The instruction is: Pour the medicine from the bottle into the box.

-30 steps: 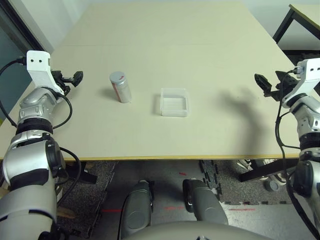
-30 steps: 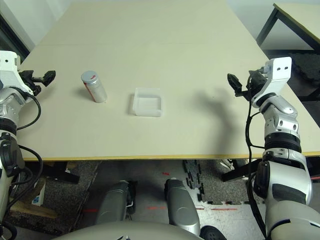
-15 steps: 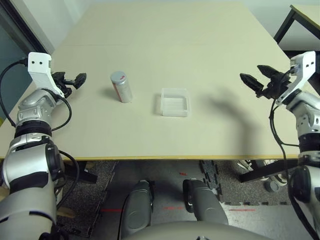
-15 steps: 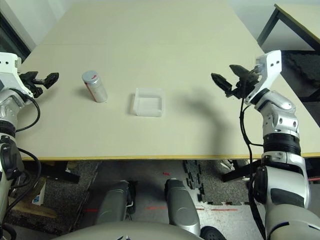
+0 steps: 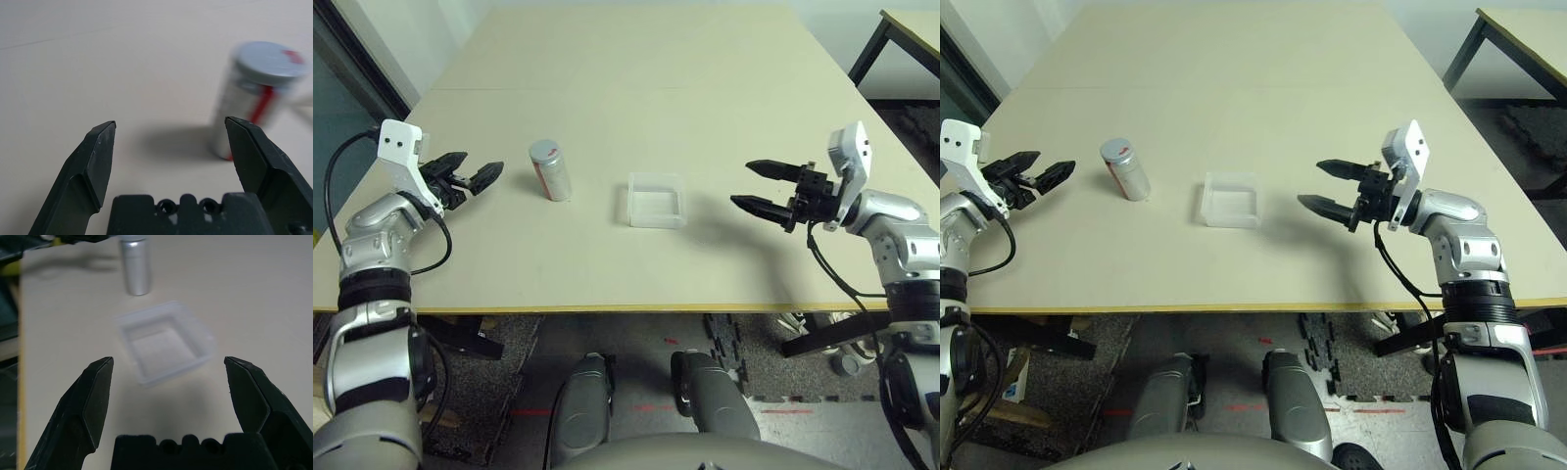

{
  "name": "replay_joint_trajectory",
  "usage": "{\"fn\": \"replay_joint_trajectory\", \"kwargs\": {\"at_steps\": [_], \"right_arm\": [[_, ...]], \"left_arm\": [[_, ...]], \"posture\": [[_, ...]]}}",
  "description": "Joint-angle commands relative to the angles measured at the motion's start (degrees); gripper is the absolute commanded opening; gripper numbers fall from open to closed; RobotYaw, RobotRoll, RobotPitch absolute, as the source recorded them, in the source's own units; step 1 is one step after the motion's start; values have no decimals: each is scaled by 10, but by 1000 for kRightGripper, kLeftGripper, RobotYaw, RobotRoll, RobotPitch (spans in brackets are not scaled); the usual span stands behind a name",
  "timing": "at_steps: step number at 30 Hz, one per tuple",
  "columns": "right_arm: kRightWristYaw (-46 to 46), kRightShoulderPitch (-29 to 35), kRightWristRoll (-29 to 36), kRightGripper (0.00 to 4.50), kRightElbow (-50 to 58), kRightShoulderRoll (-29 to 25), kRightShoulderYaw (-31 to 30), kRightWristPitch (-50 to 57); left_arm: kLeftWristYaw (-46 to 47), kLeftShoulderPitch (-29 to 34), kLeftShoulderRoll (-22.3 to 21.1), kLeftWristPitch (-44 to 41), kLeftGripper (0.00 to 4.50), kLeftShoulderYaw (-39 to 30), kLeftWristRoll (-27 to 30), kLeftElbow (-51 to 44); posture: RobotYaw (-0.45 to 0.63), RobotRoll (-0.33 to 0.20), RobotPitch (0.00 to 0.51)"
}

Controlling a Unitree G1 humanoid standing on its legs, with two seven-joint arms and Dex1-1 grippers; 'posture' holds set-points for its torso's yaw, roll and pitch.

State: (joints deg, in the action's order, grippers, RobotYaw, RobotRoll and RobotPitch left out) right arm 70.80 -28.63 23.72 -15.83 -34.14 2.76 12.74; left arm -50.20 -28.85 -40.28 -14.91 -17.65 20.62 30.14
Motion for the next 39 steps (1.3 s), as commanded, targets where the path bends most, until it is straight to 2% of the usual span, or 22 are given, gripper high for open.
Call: {"fn": "replay_joint_trajectory", "kwargs": {"at_steps": [1,6,12,21,39], "right_arm": [[7,-4,-9,4500,3,3,-15,-7],[8,-15,-17,4500,-12,11,-22,-14],[8,-24,-21,4500,-19,18,-28,-19],[6,-29,-24,4500,-25,22,-28,-21],[-5,-27,-26,4500,-18,24,-23,-22]], "left_arm": [[-25,49,0,-32,4466,-6,35,-84],[-21,112,20,-40,4466,-21,71,-171],[2,138,56,-9,4466,-16,63,-189],[34,109,104,125,4466,5,13,-116],[59,27,134,222,4466,46,-34,27]], "posture": [[-31,0,130],[-26,0,132],[-27,0,133],[-46,0,126],[-100,0,119]]}}
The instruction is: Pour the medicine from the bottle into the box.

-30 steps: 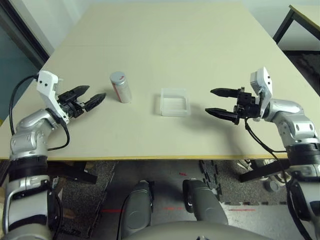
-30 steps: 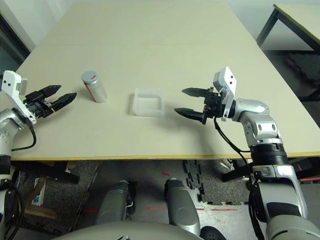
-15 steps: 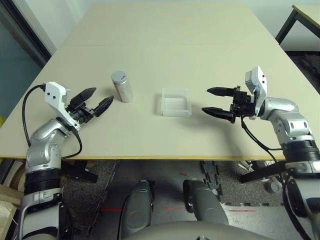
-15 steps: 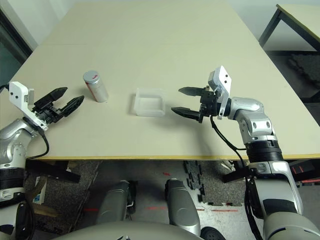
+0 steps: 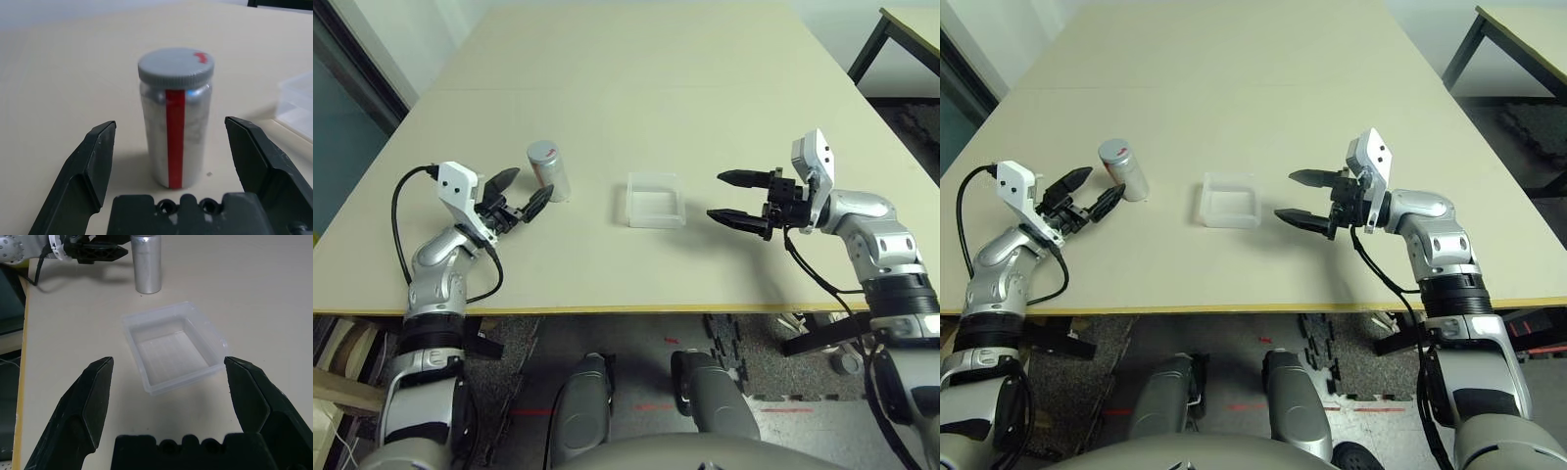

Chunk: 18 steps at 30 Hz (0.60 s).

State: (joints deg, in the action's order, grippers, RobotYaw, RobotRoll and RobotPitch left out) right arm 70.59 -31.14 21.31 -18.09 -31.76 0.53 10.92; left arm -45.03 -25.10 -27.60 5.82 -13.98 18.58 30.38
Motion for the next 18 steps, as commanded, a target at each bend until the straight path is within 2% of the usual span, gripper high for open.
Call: {"fn": "replay_joint_trajectory", "kwargs": {"at_steps": [1,18], "right_arm": [[-3,-2,-2,4500,5,-1,-1,-5],[-8,10,0,4500,15,-13,6,-7]], "left_arm": [[9,-16,10,17,4466,11,-15,31],[34,-84,40,61,4466,23,-39,140]], "posture": [[-100,0,119],[-145,0,115]]}}
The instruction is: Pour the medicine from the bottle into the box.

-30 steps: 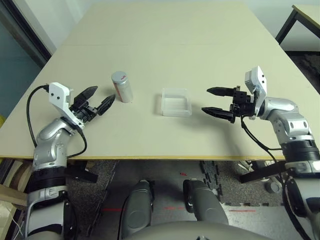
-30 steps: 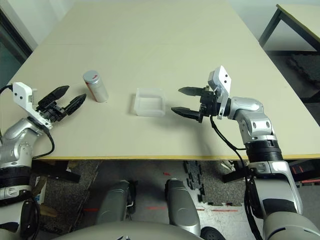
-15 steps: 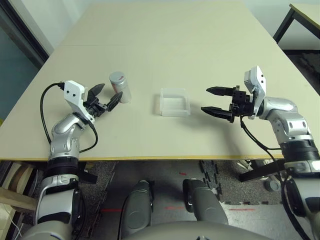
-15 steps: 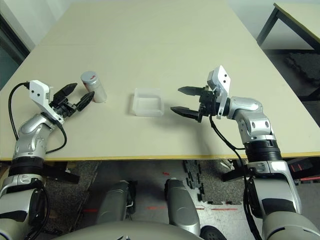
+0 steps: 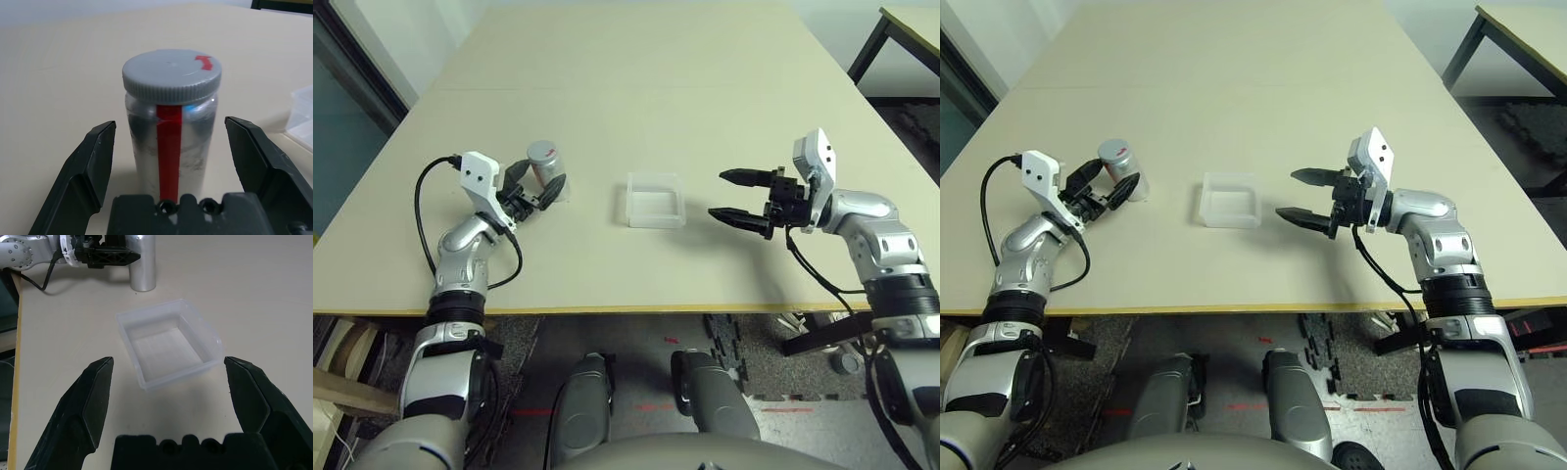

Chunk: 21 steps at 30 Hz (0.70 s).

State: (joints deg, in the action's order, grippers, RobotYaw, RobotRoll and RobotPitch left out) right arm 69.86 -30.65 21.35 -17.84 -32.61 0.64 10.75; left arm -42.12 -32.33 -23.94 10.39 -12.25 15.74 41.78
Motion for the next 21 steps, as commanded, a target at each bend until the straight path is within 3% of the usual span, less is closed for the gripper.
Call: {"fn": "replay_joint_trajectory", "kwargs": {"at_steps": [1,21], "right_arm": [[-1,5,0,4500,12,-5,5,-5],[-8,13,1,4500,24,-2,1,-5]], "left_arm": [[5,-15,5,18,4466,6,-12,32],[11,-97,23,72,4466,12,-37,160]], "posture": [[-145,0,115],[-174,0,116]]}}
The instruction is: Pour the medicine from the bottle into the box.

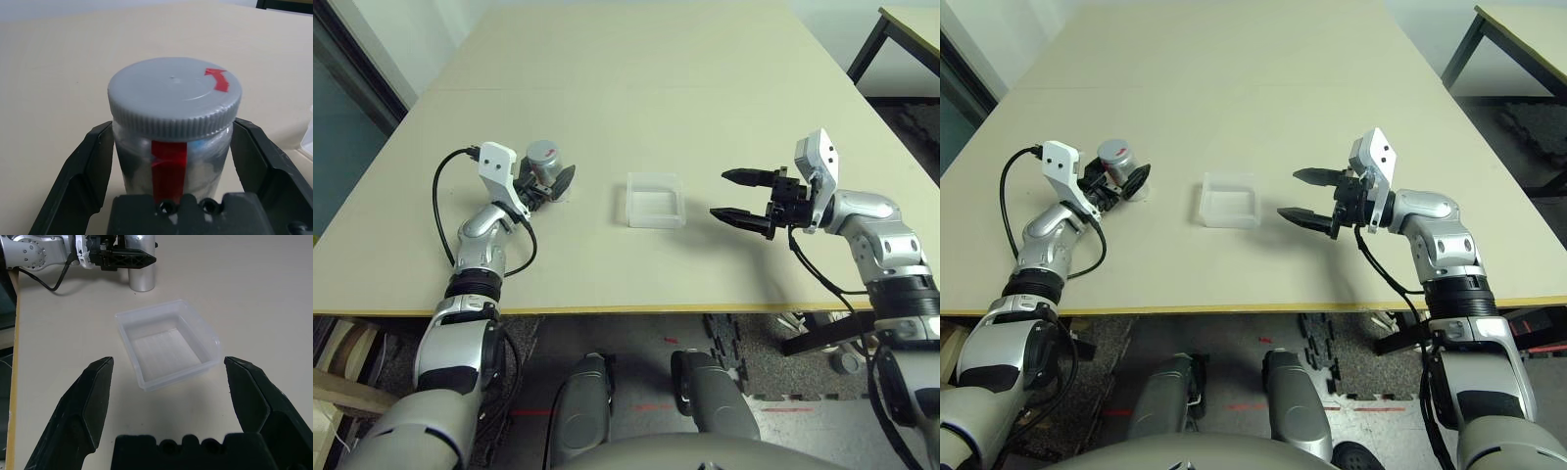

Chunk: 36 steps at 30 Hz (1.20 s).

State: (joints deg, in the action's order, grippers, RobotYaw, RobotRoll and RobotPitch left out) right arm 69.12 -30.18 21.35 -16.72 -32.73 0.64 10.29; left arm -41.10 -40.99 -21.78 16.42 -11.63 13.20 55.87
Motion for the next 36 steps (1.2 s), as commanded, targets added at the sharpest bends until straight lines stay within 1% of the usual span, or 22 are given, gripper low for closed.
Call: {"fn": "replay_joint_trajectory", "kwargs": {"at_steps": [1,11,13,14,17,18,24,29,33,36], "right_arm": [[-2,9,1,4500,14,-1,1,0],[-5,17,3,4500,25,-3,1,5],[-5,18,4,4500,26,-2,1,6],[-5,18,4,4500,27,-2,1,6],[-6,21,4,4500,30,-3,1,7],[-6,21,4,4500,31,-3,2,7],[-7,20,4,4500,33,-1,1,11],[-9,12,10,4500,33,2,3,21],[-6,-4,19,4500,33,3,5,35],[4,-22,32,4500,30,5,4,51]], "left_arm": [[2,-13,2,14,4466,5,-12,23],[7,-30,1,24,4466,6,-15,54],[11,-33,0,24,4107,6,-17,59],[12,-34,-1,24,3855,6,-18,61],[12,-37,-2,26,2785,5,-18,64],[12,-37,-2,27,2679,5,-18,65],[10,-39,-4,23,2684,4,-17,67],[-28,-28,-5,3,2684,12,-11,34],[-70,-16,-2,-56,2684,21,5,-33],[-104,1,1,-124,2684,33,22,-109]], "posture": [[-174,0,116],[-178,0,121],[-179,0,122],[-179,0,123],[-179,0,123],[-178,0,123],[-177,0,125],[-174,0,124],[-172,0,122],[-172,0,117]]}}
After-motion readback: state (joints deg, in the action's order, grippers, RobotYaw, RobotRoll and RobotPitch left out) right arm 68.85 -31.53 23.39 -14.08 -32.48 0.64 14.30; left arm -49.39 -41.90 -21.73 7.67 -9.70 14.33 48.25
